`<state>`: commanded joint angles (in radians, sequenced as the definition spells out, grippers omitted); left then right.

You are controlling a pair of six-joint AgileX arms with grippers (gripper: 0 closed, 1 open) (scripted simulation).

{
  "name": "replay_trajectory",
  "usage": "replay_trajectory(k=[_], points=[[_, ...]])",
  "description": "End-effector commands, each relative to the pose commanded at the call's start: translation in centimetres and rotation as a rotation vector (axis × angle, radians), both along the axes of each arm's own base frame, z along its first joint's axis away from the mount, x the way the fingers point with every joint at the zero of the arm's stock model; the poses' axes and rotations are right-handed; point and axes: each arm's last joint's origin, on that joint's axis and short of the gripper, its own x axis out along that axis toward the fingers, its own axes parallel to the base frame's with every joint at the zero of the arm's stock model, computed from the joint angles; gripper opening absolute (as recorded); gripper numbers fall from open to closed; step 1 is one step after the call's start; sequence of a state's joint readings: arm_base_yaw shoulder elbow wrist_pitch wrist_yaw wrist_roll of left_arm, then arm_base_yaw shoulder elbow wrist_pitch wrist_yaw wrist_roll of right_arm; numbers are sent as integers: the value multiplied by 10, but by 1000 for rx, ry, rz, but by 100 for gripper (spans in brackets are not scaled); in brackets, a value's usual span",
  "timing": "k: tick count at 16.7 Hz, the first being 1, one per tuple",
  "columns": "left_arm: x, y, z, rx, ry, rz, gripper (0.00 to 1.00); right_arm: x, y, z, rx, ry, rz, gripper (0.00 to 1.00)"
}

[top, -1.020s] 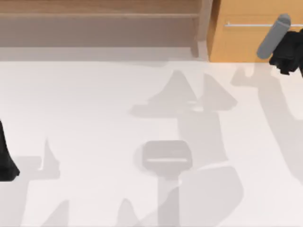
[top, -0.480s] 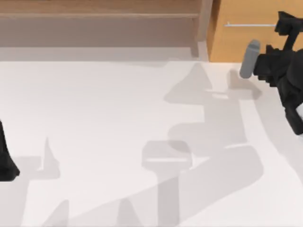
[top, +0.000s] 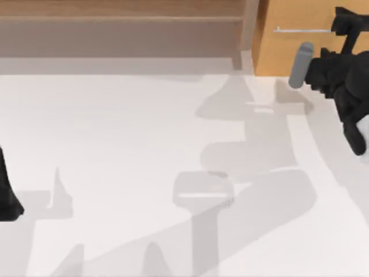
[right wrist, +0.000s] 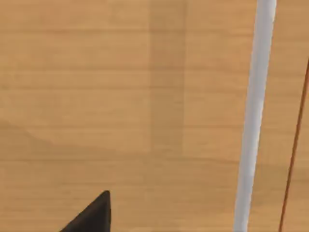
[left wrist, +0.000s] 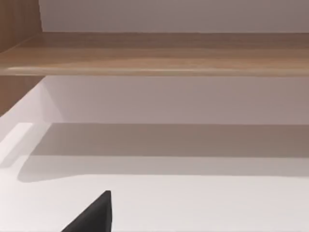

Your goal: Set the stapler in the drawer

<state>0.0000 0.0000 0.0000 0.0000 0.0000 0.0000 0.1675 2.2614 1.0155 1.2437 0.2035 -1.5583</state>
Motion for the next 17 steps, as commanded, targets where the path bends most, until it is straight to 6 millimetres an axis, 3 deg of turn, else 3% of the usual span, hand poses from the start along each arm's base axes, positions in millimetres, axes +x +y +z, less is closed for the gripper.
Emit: replay_trajectory(k=[6, 17], points=[[0, 0, 0, 0, 0, 0, 100, 10, 0, 0, 0, 0, 0, 100], [0, 0, 0, 0, 0, 0, 100, 10, 0, 0, 0, 0, 0, 17]])
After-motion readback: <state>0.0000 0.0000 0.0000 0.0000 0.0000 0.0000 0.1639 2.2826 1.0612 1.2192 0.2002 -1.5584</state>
